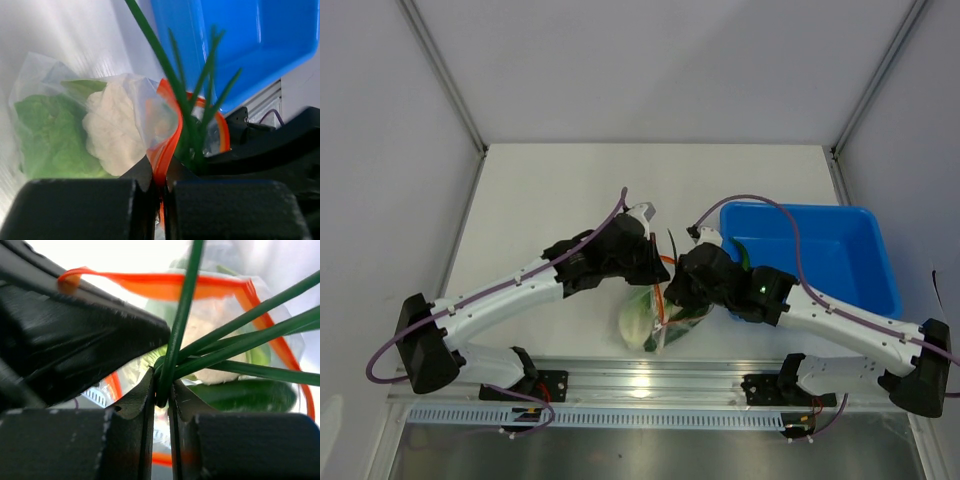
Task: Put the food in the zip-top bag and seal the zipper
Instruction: Place the fake vegetable in the zipper food storage bag.
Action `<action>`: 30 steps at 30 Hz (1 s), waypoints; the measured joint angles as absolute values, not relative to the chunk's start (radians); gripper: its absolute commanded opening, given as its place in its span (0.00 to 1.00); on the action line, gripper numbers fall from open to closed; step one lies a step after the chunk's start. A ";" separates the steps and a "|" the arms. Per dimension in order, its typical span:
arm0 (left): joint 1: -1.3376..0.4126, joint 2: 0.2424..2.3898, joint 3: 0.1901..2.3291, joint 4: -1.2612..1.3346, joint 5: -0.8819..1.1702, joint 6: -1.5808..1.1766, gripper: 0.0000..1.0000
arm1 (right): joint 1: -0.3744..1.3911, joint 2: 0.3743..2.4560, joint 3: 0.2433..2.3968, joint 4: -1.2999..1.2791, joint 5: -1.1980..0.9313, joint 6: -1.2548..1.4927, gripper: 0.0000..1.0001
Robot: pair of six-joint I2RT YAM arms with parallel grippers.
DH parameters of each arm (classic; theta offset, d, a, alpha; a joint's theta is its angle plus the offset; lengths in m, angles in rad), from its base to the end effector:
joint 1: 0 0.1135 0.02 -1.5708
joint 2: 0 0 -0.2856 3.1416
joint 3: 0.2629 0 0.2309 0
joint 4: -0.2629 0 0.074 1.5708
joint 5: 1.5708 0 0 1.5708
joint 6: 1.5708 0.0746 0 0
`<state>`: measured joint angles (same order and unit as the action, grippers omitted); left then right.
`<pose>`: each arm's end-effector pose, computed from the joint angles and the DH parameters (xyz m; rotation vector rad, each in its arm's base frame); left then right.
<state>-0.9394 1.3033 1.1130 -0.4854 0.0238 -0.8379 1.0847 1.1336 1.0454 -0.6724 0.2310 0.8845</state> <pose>0.1702 -0.2357 0.3128 0.1375 2.4323 -0.9260 0.1238 0.1977 0.3113 -0.1219 2.4175 0.7085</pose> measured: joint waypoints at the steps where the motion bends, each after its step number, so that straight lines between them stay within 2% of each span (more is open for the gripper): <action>1: -0.939 1.303 1.113 -0.489 0.034 -0.839 0.00 | 1.079 1.134 1.023 -0.641 0.210 0.876 0.00; 13: -0.933 1.260 1.027 -0.548 0.064 -0.872 0.00 | 1.030 1.216 0.774 -0.215 -0.097 0.706 0.00; 15: -0.931 1.252 1.018 -0.571 0.063 -0.875 0.01 | 1.065 1.261 0.774 -0.179 -0.109 0.640 0.04; 17: -0.931 1.244 1.013 -0.611 0.067 -0.872 0.01 | 1.109 1.287 0.775 -0.155 -0.111 0.590 0.12; 19: -0.933 1.234 1.010 -0.657 0.076 -0.874 0.00 | 1.154 1.308 0.775 -0.150 -0.101 0.560 0.16; 20: -0.934 1.227 1.010 -0.679 0.076 -0.874 0.00 | 1.169 1.320 0.776 -0.146 -0.094 0.554 0.29; 22: -0.934 1.216 1.009 -0.719 0.069 -0.872 0.01 | 1.189 1.341 0.783 -0.139 -0.077 0.548 0.43; 23: -0.931 1.210 1.008 -0.733 0.064 -0.868 0.01 | 1.201 1.346 0.785 -0.147 -0.066 0.542 0.53; 25: -0.926 1.202 1.007 -0.761 0.060 -0.860 0.01 | 1.216 1.348 0.789 -0.176 -0.033 0.541 0.56; 26: -0.927 1.200 1.005 -0.760 0.056 -0.856 0.01 | 1.218 1.344 0.792 -0.191 -0.020 0.541 0.64; 30: -0.927 1.191 1.004 -0.701 0.056 -0.868 0.01 | 1.226 1.291 0.792 -0.256 0.001 0.540 0.69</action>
<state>-0.9272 1.1908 1.0039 -0.7010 0.0559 -0.8680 1.2259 1.2911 0.7921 -0.2562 0.0010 0.5396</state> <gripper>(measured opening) 0.010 0.650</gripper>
